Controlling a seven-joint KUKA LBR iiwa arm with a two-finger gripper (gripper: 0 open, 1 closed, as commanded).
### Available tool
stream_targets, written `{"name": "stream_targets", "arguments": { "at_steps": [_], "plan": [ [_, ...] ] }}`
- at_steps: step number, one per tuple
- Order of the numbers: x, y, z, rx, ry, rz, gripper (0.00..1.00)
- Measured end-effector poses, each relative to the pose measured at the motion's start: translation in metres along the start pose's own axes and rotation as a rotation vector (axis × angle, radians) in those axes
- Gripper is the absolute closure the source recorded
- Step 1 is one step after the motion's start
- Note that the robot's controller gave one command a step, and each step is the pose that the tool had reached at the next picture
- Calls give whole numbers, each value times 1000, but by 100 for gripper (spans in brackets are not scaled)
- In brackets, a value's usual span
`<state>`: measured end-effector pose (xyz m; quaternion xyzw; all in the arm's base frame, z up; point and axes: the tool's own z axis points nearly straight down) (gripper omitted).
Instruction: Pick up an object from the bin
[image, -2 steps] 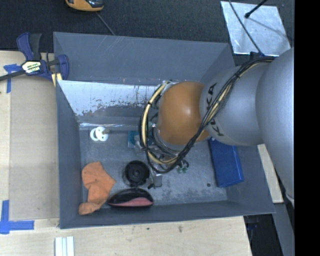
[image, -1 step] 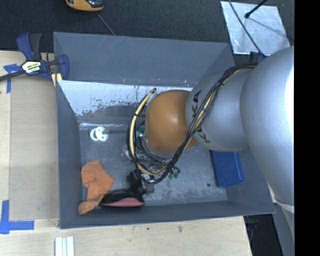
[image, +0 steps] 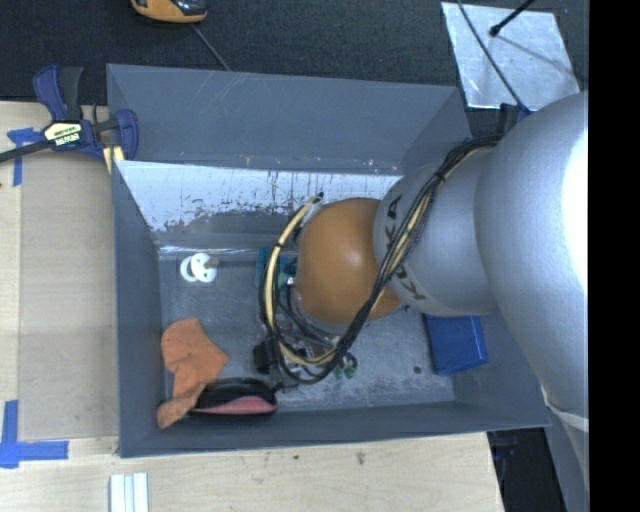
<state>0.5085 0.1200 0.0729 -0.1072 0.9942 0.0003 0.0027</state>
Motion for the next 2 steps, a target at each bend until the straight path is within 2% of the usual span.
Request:
{"name": "stream_targets", "arguments": {
  "at_steps": [1,2],
  "plan": [
    [0,0,0,0,0,0,100],
    [1,-2,-42,0,12,-14,100]
  ]
}}
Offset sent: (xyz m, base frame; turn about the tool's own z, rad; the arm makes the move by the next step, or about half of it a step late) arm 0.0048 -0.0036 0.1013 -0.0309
